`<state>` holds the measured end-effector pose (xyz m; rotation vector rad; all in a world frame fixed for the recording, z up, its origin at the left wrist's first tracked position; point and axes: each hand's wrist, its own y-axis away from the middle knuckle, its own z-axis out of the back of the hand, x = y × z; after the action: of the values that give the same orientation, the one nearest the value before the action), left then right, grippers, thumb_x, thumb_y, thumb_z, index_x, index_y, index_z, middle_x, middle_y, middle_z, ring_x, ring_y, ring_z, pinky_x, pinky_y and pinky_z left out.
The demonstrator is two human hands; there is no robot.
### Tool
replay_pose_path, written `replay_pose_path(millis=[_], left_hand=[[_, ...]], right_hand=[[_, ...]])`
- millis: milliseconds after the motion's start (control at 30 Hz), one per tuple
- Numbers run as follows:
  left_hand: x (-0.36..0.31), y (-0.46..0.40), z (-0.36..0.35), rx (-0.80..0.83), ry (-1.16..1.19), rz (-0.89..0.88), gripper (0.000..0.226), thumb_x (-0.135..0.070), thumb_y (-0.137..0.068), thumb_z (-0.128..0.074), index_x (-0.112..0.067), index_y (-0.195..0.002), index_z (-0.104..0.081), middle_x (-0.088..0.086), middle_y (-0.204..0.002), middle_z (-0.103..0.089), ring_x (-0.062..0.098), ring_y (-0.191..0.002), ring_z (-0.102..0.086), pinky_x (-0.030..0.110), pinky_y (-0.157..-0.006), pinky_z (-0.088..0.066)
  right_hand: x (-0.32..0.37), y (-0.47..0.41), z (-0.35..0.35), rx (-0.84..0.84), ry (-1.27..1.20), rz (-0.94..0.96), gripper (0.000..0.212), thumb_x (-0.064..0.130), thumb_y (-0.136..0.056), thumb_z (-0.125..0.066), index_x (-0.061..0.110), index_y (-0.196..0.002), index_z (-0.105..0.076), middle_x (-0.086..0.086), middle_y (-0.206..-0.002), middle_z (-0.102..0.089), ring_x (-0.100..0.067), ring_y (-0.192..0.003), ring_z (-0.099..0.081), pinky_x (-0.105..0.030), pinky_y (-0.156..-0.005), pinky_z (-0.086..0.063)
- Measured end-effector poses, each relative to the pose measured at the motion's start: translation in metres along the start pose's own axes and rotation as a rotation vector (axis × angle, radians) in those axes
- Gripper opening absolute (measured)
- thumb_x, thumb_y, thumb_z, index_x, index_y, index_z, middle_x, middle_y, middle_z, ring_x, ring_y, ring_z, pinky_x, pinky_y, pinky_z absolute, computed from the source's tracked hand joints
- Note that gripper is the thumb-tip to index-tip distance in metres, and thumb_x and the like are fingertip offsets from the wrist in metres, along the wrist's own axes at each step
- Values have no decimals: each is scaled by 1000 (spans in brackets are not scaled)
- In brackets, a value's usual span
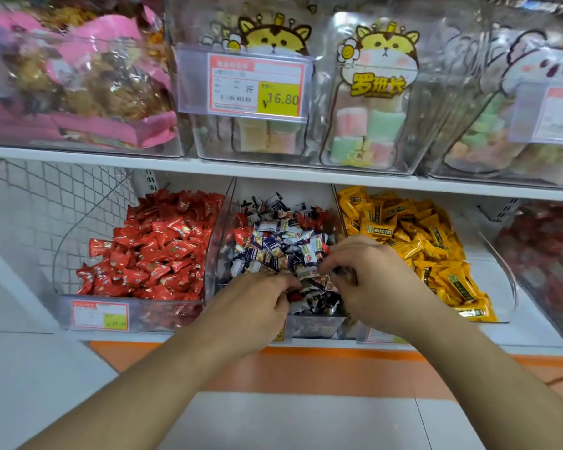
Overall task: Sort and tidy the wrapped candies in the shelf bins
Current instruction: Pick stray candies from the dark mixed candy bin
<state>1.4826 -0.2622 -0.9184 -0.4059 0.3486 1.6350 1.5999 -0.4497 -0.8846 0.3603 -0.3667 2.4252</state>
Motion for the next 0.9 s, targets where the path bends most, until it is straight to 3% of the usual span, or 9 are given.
replay_pose_path(millis=[100,200,233,333,400,633,833,900], left_hand=[[2,-5,-5,-26,-34,42,38,-30,-103,-43,-36,-137,-58,-6,-126,-69,17,-102,-67,35,-88,-55],[5,-11,-5,-5,34,100,35,-27,-102,-52,-41,-131,-63,-9,-115,-71,8,-70,-62,25,-63,-49],[5,-13,-4,9,56,114,33,-26,-102,-55,-42,-129,-65,-10,-114,-70,7,-71,-61,22,-63,-48],[4,-19,-4,57,55,123,32,-24,-101,-61,-41,-128,-68,-14,-125,-65,11,-101,-62,25,-90,-52],[5,-23,-4,83,60,134,32,-22,-100,-64,-40,-125,-71,-16,-125,-65,10,-107,-62,29,-97,-52],[7,-25,-1,64,153,124,14,-29,-92,-75,-37,-103,-74,-21,-104,-65,-1,-91,-61,25,-85,-54],[4,-16,0,-20,208,100,13,-32,-88,-80,-33,-93,-68,-17,-100,-64,5,-91,-62,27,-82,-53],[2,-13,2,-61,238,116,14,-33,-88,-81,-32,-91,-68,-15,-96,-66,5,-87,-62,21,-75,-50]], right_hand=[[-2,1,-2,-5,-7,7,23,11,-90,-71,27,-102,-80,11,-115,-67,-4,-127,-49,-23,-107,-44],[-3,2,-3,-8,-8,12,24,11,-90,-69,28,-103,-80,11,-116,-67,-4,-128,-48,-23,-107,-43],[-3,2,-4,-8,-6,12,24,11,-90,-68,28,-103,-80,11,-116,-68,-5,-128,-48,-25,-107,-44],[-5,2,-4,-2,-13,5,25,12,-90,-67,29,-104,-79,10,-118,-67,-7,-129,-48,-29,-107,-47],[-5,2,-5,-3,-14,-6,25,13,-90,-67,30,-104,-79,8,-120,-67,-8,-129,-49,-32,-106,-48],[-1,2,-5,-20,-13,-20,24,12,-89,-69,28,-103,-79,9,-119,-67,-8,-129,-49,-30,-104,-49],[3,1,-4,-31,-12,-23,23,9,-88,-66,24,-100,-80,6,-109,-69,-12,-124,-51,-37,-100,-51],[5,1,-3,-33,-17,-25,23,8,-88,-66,22,-99,-80,5,-107,-70,-13,-122,-52,-37,-99,-51]])
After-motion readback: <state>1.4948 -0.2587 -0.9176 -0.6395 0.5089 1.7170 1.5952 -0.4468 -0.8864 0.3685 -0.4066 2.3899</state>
